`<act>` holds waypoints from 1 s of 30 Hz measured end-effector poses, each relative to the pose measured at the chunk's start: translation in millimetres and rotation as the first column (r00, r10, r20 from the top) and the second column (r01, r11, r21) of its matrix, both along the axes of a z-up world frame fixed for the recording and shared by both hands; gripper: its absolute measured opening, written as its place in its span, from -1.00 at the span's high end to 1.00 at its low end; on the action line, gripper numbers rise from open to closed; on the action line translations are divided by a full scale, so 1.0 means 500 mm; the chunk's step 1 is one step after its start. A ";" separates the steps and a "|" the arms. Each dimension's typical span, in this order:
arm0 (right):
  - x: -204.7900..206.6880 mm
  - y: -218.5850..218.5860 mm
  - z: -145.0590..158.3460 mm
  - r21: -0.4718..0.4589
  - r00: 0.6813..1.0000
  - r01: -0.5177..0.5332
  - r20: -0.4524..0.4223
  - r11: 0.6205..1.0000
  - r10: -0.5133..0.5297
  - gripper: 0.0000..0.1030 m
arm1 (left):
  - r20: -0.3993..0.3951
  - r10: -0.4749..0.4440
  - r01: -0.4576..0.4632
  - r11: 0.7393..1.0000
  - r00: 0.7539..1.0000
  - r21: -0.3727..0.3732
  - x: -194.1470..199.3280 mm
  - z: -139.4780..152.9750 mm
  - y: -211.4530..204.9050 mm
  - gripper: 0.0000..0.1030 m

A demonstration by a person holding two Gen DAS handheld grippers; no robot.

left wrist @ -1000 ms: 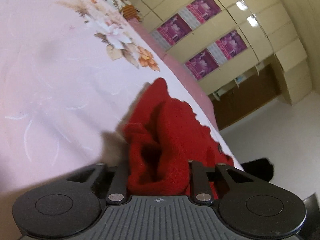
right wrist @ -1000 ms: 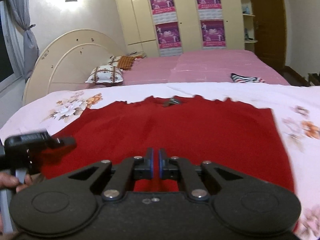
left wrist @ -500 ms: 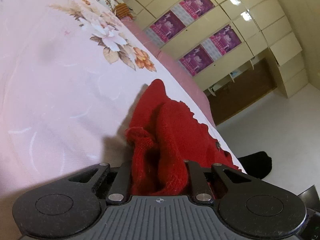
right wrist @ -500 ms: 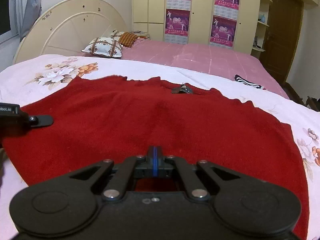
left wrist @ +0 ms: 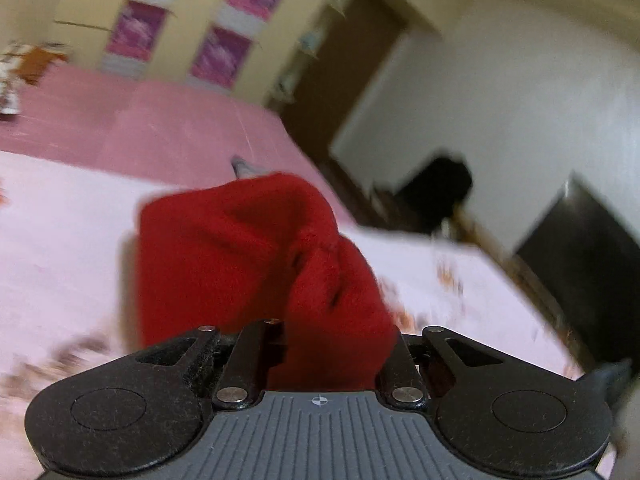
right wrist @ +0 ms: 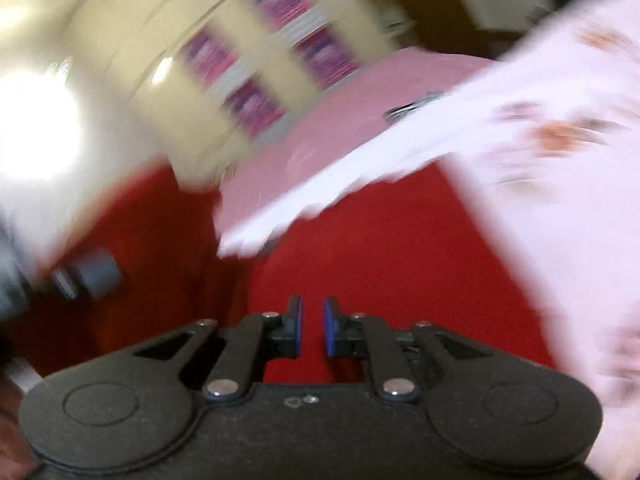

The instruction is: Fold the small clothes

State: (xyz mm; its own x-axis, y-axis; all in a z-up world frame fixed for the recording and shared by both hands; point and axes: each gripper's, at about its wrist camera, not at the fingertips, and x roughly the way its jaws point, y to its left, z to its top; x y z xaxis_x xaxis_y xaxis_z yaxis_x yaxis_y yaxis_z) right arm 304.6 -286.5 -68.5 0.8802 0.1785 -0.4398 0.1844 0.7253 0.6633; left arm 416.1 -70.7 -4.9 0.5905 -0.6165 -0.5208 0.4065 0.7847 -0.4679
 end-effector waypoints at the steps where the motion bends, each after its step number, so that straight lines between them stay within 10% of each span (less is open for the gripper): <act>1: -0.029 -0.043 0.003 0.021 0.999 0.041 -0.001 0.999 -0.041 0.62 | -0.037 -0.022 0.023 1.000 0.999 0.020 -0.001 -0.023 -0.044 0.71; 4: -0.104 -0.134 0.010 0.055 0.994 0.105 -0.013 0.993 -0.104 0.55 | -0.164 -0.070 0.081 0.995 0.984 0.058 -0.002 -0.112 -0.145 0.64; 8: -0.158 -0.179 -0.010 0.108 0.994 0.102 -0.046 0.989 -0.098 0.34 | -0.126 -0.126 0.128 0.992 0.984 0.004 -0.053 -0.064 -0.146 -0.80; 10: -0.157 -0.170 -0.022 0.146 0.997 0.076 -0.037 0.986 -0.072 -0.09 | -0.036 -0.121 0.120 0.992 0.992 -0.031 -0.083 -0.007 -0.097 -0.82; 14: -0.119 -0.137 -0.034 0.247 0.999 -0.033 0.006 0.968 0.033 -0.18 | 0.015 0.027 -0.028 0.999 1.000 0.020 -0.036 0.022 0.049 -0.82; 20: -0.024 -0.100 -0.046 0.276 0.989 -0.130 -0.027 0.952 0.143 -0.23 | -0.136 0.120 -0.092 0.977 0.983 0.192 0.035 -0.077 0.149 -0.81; 25: 0.060 -0.071 -0.070 0.298 0.963 -0.221 -0.084 0.929 0.257 0.13 | -0.182 0.112 -0.079 0.981 0.977 0.179 0.035 -0.132 0.142 -0.82; 30: 0.105 0.007 -0.035 0.025 0.945 -0.272 -0.181 0.962 0.271 0.65 | -0.146 0.105 -0.074 0.976 0.984 0.203 0.045 -0.132 0.133 -0.82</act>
State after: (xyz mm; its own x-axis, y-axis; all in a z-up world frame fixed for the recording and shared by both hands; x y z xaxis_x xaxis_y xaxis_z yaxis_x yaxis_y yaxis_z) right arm 356.8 -283.1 -85.9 0.7037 0.3992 -0.5877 0.0976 0.7650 0.6366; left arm 438.8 -4.1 -70.9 0.5412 -0.4416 -0.7156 0.2649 0.8972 -0.3534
